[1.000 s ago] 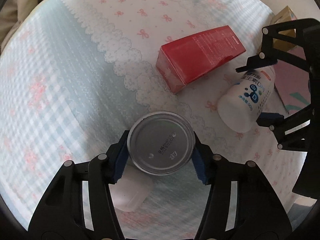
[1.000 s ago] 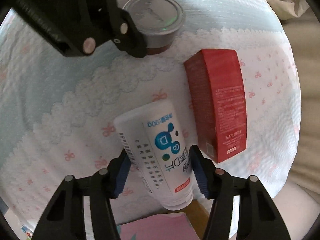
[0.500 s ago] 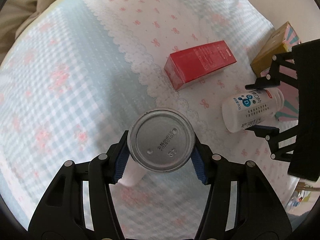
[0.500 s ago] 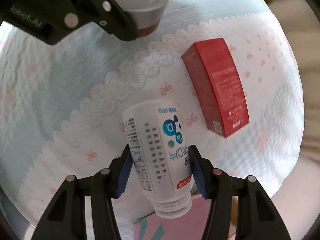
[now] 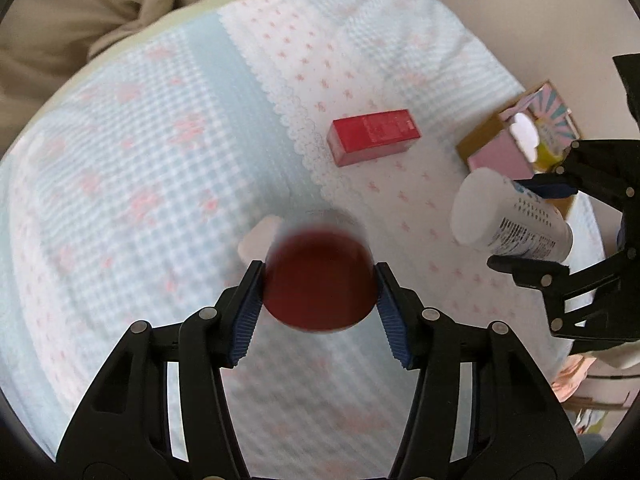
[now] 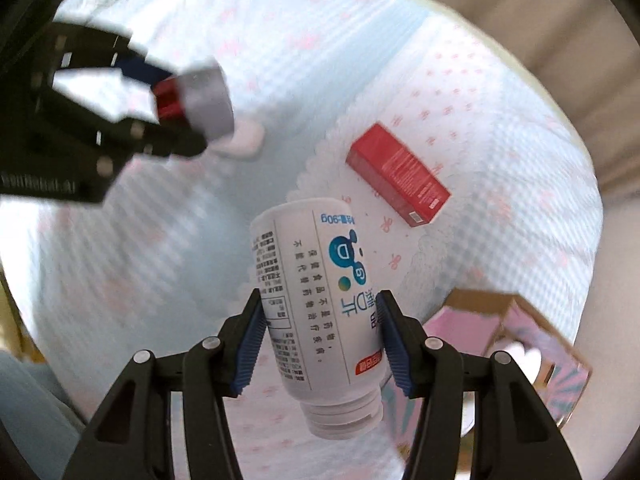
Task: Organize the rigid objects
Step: 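Grasp the silver-lidded red jar with the left tool while the right grasps the white bottle, then carry the red jar and white bottle over the cardboard box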
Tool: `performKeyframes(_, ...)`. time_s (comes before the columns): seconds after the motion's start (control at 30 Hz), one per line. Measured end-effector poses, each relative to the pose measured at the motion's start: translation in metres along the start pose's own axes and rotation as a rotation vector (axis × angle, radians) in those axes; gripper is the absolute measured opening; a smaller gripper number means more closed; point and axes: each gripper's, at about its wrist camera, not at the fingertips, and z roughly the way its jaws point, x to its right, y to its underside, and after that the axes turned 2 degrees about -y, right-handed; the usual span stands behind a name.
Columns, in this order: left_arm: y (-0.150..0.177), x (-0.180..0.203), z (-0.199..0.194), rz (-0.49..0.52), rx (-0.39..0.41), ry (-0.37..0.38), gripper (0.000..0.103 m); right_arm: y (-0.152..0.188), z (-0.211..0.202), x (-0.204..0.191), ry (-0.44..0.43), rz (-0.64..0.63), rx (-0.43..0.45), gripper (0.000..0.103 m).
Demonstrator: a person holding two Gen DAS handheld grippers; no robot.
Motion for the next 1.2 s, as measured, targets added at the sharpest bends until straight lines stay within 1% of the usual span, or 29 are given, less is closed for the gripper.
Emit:
performKeyframes(0.1, 0.016, 0.006, -0.028, -0.02, 0.018, 0.01, 0.051, 0.011, -0.03, -0.007, -0.002, 0.054, 0.042, 0.05)
performKeyframes(0.23, 0.033, 0.016, -0.063, -0.036, 0.06, 0.023, 0.051, 0.032, -0.054, -0.025, -0.002, 0.112, 0.074, 0.05)
performKeyframes(0.3, 0.038, 0.021, -0.077, -0.038, 0.078, 0.032, 0.051, 0.041, -0.077, -0.032, 0.0, 0.141, 0.084, 0.05)
performKeyframes(0.4, 0.046, 0.03, -0.101, -0.045, 0.106, 0.047, 0.051, 0.057, -0.095, -0.036, 0.0, 0.19, 0.103, 0.05)
performKeyframes(0.53, 0.052, 0.039, -0.125, -0.061, 0.14, 0.065, 0.051, 0.075, -0.109, -0.032, -0.02, 0.248, 0.126, 0.05)
performKeyframes(0.67, 0.049, 0.056, -0.143, -0.055, 0.174, 0.067, 0.051, 0.092, -0.132, -0.023, -0.011, 0.282, 0.149, 0.05)
performKeyframes(0.77, 0.043, 0.073, -0.155, -0.046, 0.197, 0.063, 0.051, 0.105, -0.145, -0.008, -0.011, 0.313, 0.17, 0.049)
performKeyframes(0.93, 0.023, 0.111, -0.162, -0.051, 0.226, 0.065, 0.051, 0.132, -0.16, 0.032, -0.02, 0.377, 0.205, 0.048)
performKeyframes(1.03, 0.007, 0.137, -0.159, -0.057, 0.232, 0.06, 0.051, 0.149, -0.167, 0.062, -0.034, 0.402, 0.231, 0.048)
performKeyframes(1.2, -0.027, 0.195, -0.139, -0.063, 0.232, 0.083, 0.051, 0.178, -0.172, 0.124, -0.059, 0.452, 0.253, 0.048)
